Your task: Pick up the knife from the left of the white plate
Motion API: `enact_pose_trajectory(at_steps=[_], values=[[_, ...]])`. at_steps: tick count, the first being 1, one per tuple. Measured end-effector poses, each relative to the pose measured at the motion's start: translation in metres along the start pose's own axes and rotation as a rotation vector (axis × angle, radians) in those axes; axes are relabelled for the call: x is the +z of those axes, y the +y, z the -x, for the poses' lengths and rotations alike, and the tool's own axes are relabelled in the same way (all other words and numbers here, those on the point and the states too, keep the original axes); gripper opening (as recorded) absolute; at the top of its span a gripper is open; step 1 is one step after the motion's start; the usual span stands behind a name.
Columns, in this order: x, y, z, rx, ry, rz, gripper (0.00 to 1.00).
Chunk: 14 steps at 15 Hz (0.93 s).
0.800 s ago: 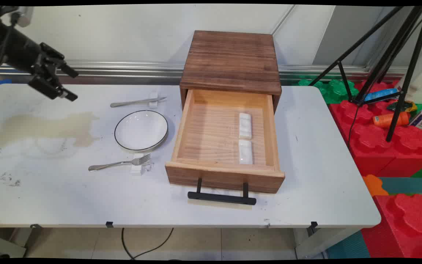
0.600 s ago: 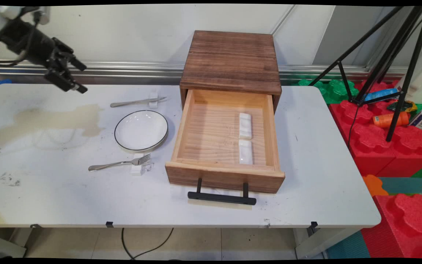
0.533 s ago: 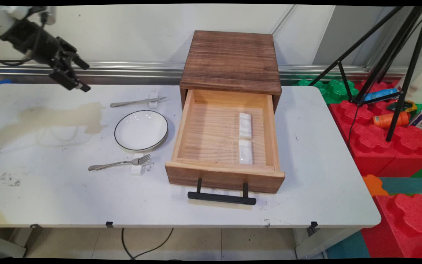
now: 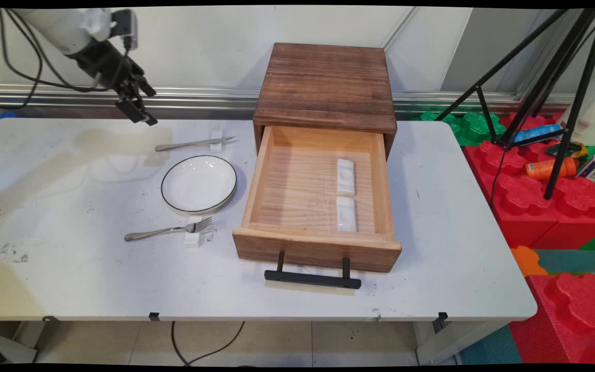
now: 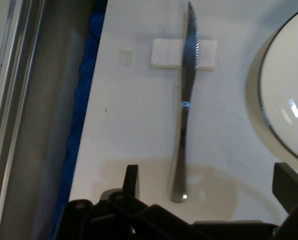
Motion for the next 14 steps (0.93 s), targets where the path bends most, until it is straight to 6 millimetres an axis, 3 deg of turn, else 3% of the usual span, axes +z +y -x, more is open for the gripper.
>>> enact_pose_trajectory(at_steps=[7,14], values=[[0.068,-0.032,-0.026,0.099,-0.071,0.063,1.0],[0.115,-0.043,-0.043,0.147,-0.099,0.125,1.0]])
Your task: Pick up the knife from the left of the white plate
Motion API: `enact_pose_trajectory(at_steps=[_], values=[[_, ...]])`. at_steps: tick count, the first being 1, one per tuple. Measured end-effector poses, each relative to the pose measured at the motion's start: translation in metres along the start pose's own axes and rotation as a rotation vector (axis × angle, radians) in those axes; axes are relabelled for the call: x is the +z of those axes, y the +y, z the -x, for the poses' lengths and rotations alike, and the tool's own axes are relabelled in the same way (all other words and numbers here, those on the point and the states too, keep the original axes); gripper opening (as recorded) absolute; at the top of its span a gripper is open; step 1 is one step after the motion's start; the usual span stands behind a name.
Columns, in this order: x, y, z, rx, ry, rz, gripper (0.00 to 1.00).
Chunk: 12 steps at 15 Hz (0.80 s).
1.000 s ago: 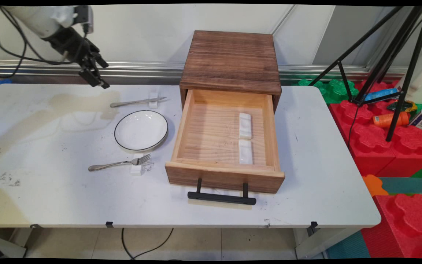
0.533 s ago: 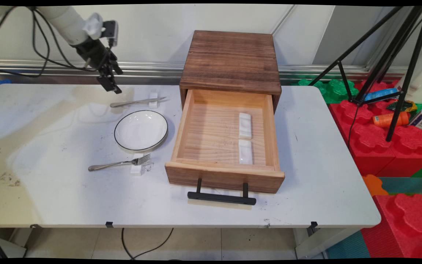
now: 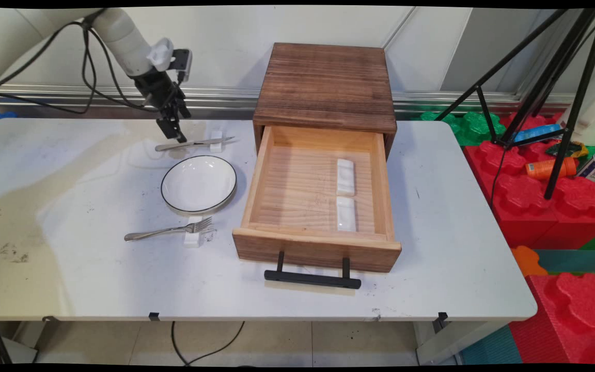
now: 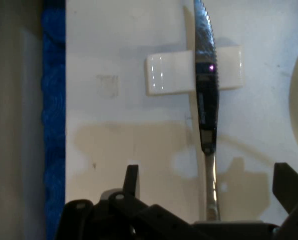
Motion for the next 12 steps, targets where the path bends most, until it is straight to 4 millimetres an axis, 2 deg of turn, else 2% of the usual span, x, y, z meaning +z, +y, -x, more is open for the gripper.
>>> enact_pose_trajectory(at_steps=[4,10,11,12], values=[[0.021,-0.008,-0.008,0.01,-0.006,0.027,1.0],[0.038,-0.011,-0.014,0.021,-0.007,0.054,1.0],[0.04,-0.011,-0.015,0.023,-0.007,0.058,0.0],[0.042,-0.011,-0.016,0.024,-0.006,0.06,0.0]])
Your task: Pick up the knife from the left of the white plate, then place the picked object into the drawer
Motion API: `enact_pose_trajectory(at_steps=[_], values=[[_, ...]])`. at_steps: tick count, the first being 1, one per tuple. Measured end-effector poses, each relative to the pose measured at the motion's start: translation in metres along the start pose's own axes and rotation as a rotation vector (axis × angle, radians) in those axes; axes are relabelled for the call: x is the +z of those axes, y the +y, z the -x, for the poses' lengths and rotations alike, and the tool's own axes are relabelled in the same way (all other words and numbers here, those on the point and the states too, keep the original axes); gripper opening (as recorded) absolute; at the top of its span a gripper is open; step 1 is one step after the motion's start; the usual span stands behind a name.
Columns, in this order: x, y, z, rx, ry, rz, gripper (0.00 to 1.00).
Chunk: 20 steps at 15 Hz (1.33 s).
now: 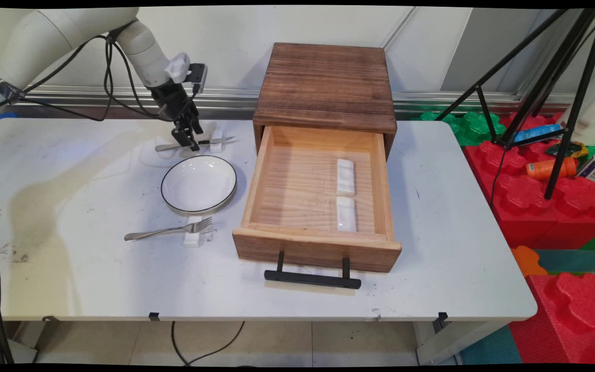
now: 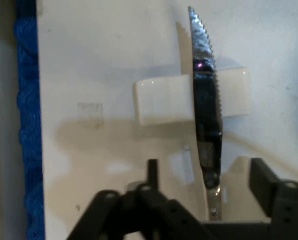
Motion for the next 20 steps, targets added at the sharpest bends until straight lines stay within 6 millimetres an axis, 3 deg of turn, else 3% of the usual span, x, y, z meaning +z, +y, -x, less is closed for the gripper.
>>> enact_pose_trajectory(at_steps=[11,15,20], values=[[0.002,0.017,-0.002,0.017,0.02,0.008,0.0],[-0.014,0.024,0.001,-0.021,0.012,-0.04,0.0],[-0.047,0.036,0.001,-0.061,0.009,-0.105,0.0]])
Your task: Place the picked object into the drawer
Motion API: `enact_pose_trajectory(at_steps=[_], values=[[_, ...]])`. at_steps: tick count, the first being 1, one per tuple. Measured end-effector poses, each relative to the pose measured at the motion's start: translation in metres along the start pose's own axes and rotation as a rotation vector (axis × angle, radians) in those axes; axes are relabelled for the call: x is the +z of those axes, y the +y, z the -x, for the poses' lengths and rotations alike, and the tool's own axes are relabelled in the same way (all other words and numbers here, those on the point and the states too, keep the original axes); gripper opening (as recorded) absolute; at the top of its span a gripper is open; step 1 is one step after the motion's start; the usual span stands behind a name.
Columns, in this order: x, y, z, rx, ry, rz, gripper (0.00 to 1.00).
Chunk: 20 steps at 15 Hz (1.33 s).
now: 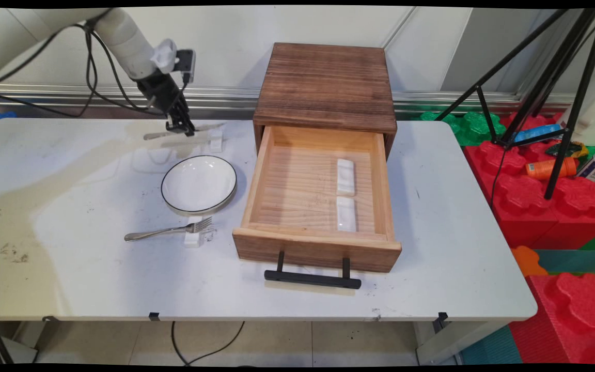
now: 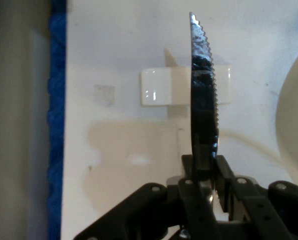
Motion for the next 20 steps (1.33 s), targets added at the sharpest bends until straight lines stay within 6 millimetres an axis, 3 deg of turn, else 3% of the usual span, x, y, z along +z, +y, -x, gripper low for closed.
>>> enact_pose_trajectory(at_steps=[5,10,16,20], values=[[-0.041,0.012,-0.009,-0.022,0.014,-0.051,0.0],[-0.092,0.035,-0.035,-0.034,0.056,-0.084,0.0],[-0.13,0.063,-0.079,-0.039,0.12,-0.085,0.0],[-0.15,0.091,-0.121,-0.021,0.173,-0.068,0.0]])
